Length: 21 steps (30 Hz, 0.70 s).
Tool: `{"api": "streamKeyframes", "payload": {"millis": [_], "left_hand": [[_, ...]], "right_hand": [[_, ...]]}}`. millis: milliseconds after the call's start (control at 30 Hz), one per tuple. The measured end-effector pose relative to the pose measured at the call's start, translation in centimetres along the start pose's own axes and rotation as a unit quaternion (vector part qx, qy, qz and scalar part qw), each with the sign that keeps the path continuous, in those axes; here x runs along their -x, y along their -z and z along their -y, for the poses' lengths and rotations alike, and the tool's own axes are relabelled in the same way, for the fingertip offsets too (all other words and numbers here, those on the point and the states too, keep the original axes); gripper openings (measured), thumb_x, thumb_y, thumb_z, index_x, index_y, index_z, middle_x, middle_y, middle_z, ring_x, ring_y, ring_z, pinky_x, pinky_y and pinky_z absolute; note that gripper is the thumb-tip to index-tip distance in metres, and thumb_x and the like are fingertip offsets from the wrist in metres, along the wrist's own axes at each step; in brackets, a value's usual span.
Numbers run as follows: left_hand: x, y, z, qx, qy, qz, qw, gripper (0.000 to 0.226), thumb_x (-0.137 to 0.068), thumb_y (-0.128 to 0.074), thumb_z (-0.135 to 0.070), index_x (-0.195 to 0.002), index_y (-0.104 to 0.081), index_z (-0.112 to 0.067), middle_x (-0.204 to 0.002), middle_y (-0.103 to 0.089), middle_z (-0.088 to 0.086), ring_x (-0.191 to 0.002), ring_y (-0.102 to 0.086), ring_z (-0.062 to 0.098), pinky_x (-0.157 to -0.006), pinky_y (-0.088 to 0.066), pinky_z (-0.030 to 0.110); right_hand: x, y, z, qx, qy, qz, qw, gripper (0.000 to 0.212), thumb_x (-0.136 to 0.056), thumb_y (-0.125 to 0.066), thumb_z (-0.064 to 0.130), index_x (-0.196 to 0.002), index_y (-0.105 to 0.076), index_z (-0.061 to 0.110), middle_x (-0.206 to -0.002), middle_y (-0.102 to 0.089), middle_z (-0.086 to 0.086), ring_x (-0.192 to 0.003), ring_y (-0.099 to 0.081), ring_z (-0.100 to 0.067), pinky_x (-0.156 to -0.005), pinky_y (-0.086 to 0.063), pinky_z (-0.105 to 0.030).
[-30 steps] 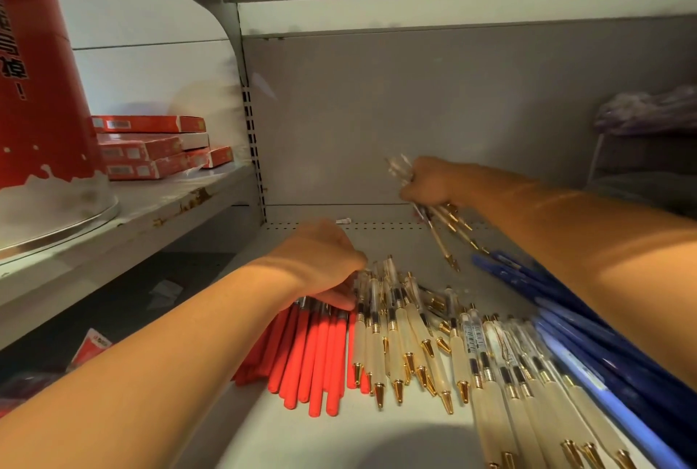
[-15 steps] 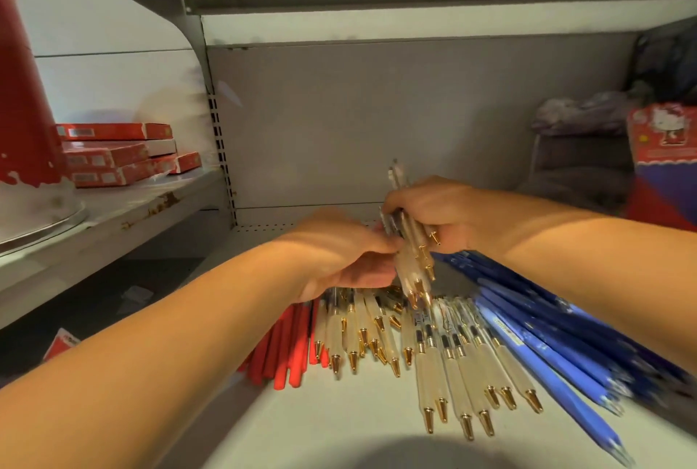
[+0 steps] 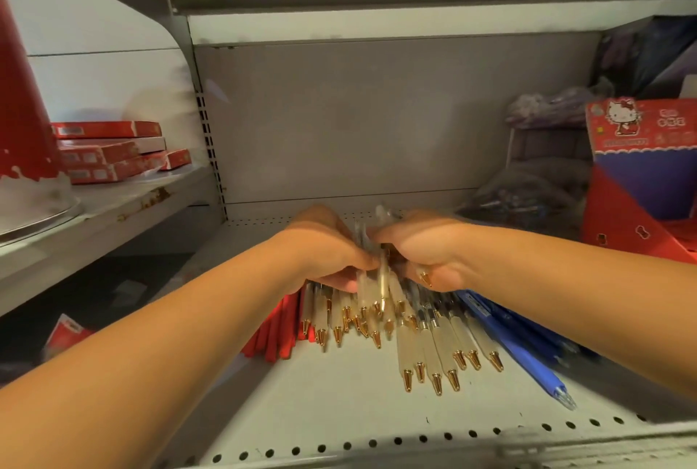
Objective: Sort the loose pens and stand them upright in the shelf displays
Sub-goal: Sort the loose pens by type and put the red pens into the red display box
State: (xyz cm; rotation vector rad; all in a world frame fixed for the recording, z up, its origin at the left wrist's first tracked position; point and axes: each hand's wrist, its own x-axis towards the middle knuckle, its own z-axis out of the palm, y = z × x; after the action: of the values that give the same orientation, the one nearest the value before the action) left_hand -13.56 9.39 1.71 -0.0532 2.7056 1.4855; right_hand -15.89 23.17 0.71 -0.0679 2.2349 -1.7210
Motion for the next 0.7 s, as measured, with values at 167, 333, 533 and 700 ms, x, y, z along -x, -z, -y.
{"api": "streamKeyframes", "payload": {"millis": [167,333,533,700], "left_hand": [[-0.3,-0.5,-0.2,-0.086,0.018,-0.004,0.996,0.034,-0.074,-0.086,-0.022,-0.078,-0.053,-0.015,-0.081,-0.074,0.01,-0.072,-0.075,0.02,-0.074,-0.062,0.035],[-0.3,-1.2,-0.7,-0.157,0.038,-0.011,0.987,0.042,-0.08,-0.081,-0.03,-0.106,-0.054,-0.01,-0.082,-0.069,0.006,-0.081,-0.075,0.021,-0.08,-0.061,0.034],[-1.5,-1.4,-0.9,-0.339,-0.074,-0.09,0.934,0.045,-0.086,-0.064,-0.057,-0.104,-0.064,-0.016,-0.09,-0.062,0.001,-0.071,-0.057,0.015,-0.064,-0.051,0.029],[-3.1,-3.0,-1.4,-0.411,-0.082,0.004,0.908,0.082,-0.078,-0.057,-0.073,-0.142,-0.04,-0.026,-0.135,-0.052,0.005,-0.104,-0.05,0.022,-0.086,-0.045,0.035]], "right_hand": [[1.1,0.8,-0.2,0.102,0.05,-0.022,0.993,0.032,-0.094,-0.056,0.004,-0.126,-0.054,0.006,-0.148,-0.043,-0.017,-0.127,-0.047,-0.027,-0.108,-0.038,-0.039],[2.6,1.9,-1.0,0.267,0.084,-0.012,0.96,0.047,-0.092,-0.063,0.019,-0.136,-0.05,0.014,-0.134,-0.054,-0.006,-0.109,-0.052,-0.018,-0.084,-0.042,-0.026],[4.4,3.7,-1.1,0.407,0.11,-0.03,0.906,0.059,-0.087,-0.066,0.046,-0.137,-0.048,0.02,-0.128,-0.056,0.002,-0.112,-0.056,-0.017,-0.095,-0.049,-0.032],[6.9,3.0,-2.3,0.559,0.064,0.019,0.826,0.111,-0.053,-0.056,0.093,-0.14,-0.028,0.03,-0.132,-0.042,0.003,-0.113,-0.05,-0.017,-0.092,-0.05,-0.036]]}}
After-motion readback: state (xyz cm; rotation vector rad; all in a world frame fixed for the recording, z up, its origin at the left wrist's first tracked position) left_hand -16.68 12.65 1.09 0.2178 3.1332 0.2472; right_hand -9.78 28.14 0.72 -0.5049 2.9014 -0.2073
